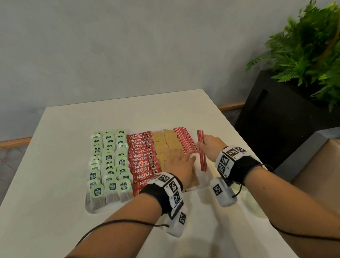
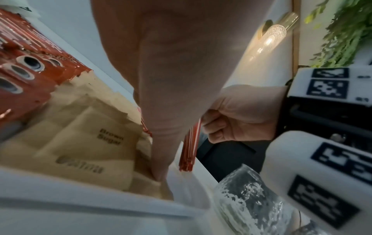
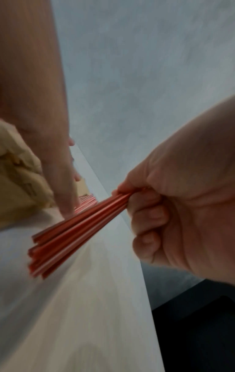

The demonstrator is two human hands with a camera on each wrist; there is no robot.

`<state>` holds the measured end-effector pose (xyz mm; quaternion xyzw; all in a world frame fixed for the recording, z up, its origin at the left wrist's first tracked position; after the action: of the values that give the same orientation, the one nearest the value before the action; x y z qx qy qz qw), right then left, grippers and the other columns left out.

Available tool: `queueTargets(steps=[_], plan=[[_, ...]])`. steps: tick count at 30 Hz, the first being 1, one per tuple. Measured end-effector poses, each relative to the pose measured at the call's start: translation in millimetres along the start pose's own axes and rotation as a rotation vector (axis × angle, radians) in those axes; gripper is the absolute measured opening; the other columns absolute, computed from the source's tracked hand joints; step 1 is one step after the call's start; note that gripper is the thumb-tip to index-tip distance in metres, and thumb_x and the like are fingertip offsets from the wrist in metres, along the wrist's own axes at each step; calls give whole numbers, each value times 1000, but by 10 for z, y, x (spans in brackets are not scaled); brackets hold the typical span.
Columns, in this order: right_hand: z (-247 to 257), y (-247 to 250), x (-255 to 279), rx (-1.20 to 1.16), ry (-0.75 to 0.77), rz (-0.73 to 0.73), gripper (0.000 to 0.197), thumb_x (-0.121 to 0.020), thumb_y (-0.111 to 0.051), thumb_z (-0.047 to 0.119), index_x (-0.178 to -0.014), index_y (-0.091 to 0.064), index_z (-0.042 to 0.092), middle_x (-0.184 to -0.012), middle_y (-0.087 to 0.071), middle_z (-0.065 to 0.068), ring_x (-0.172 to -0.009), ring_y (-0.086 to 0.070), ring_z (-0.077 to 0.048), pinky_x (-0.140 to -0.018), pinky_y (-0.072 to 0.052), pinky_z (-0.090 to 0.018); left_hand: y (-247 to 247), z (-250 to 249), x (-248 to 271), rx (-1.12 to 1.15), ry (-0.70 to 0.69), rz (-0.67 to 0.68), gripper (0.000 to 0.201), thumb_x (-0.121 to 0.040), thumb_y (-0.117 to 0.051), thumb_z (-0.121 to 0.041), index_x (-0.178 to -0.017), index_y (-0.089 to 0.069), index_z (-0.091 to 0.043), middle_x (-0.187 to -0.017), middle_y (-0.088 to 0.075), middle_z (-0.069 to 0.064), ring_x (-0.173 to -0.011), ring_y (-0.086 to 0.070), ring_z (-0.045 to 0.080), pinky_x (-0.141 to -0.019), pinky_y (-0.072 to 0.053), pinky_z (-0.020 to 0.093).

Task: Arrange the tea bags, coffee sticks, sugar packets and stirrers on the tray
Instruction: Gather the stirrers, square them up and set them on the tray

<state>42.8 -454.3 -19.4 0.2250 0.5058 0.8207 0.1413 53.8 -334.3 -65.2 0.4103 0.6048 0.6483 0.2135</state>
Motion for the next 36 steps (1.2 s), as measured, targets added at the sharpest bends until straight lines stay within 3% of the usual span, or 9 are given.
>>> queueTargets(steps=[5,9,14,18,21,23,25,30,36], plan=[[-14,-244,-99,74,-12,202,31,-99,-48,27,-110,-61,1,-83,-59,-7,-85,-58,-25,-61,-41,-26,-48,15,38,-88,-5,66,77,-96,-44,-55,-157,-12,-20,-165,-2,1,-151,10,28,-112,19,64],[-1,-378,-97,124,-9,287,35,-100,-47,30,-115,-60,1,-111,-65,-16,-103,-63,-31,-82,-48,-31,-97,24,11,-120,41,48,89,-95,-37,-64,-157,2,-14,-165,2,5,-151,12,25,-112,21,61],[-67,-386,-101,103,-47,195,34,-98,-52,24,-121,-51,-1,-120,-61,-17,-107,-61,-31,-88,-49,-34,-113,22,20,-115,20,46,88,-95,-34,-63,-157,3,-12,-165,2,5,-151,13,26,-112,21,61],[-182,-341,-80,-23,-71,90,46,-92,-61,30,-126,-41,6,-120,-60,-13,-105,-62,-29,-90,-52,-39,-80,11,21,-97,23,57,88,-95,-33,-64,-156,3,-12,-165,3,7,-151,14,26,-111,23,59],[-209,-368,-16,12,101,31,63,-94,-58,26,-148,-27,14,-143,-45,-9,-131,-45,-29,-106,-40,-42,-80,13,15,-83,33,37,90,-95,-30,-67,-156,3,-11,-165,5,8,-151,13,26,-111,23,58],[-212,-492,57,160,194,122,69,-99,-48,23,-154,-8,16,-161,-17,-6,-148,-14,-33,-117,-24,-47,-67,14,-8,-63,52,5,91,-94,-28,-70,-156,4,-11,-165,6,7,-151,13,24,-113,22,59],[-261,-626,117,257,184,243,68,-102,-39,21,-154,4,14,-163,6,-3,-149,7,-31,-120,-14,-48,-69,5,-53,-53,61,-5,91,-94,-27,-70,-156,5,-12,-165,8,5,-151,15,24,-113,22,59],[-301,-667,168,297,173,316,66,-104,-33,23,-154,9,14,-162,12,-2,-149,10,-29,-118,-10,-48,-136,-6,-130,-77,75,64,91,-93,-22,-73,-156,11,-16,-164,14,2,-149,20,27,-110,23,62],[-366,-701,224,321,156,360,67,-104,-31,29,-152,16,27,-160,18,10,-147,19,-21,-118,6,-53,-165,-16,-132,-48,49,60,90,-93,-24,-72,-153,20,-21,-163,20,-4,-148,23,28,-111,20,65]])
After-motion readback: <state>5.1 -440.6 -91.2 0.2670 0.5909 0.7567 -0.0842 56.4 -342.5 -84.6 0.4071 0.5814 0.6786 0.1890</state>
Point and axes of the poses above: each hand's wrist, its own x-axis away from the middle knuckle, its own y-axis out of the back of the hand, z = x × y, the point moved 5 cm from there along -x, towards the middle knuckle
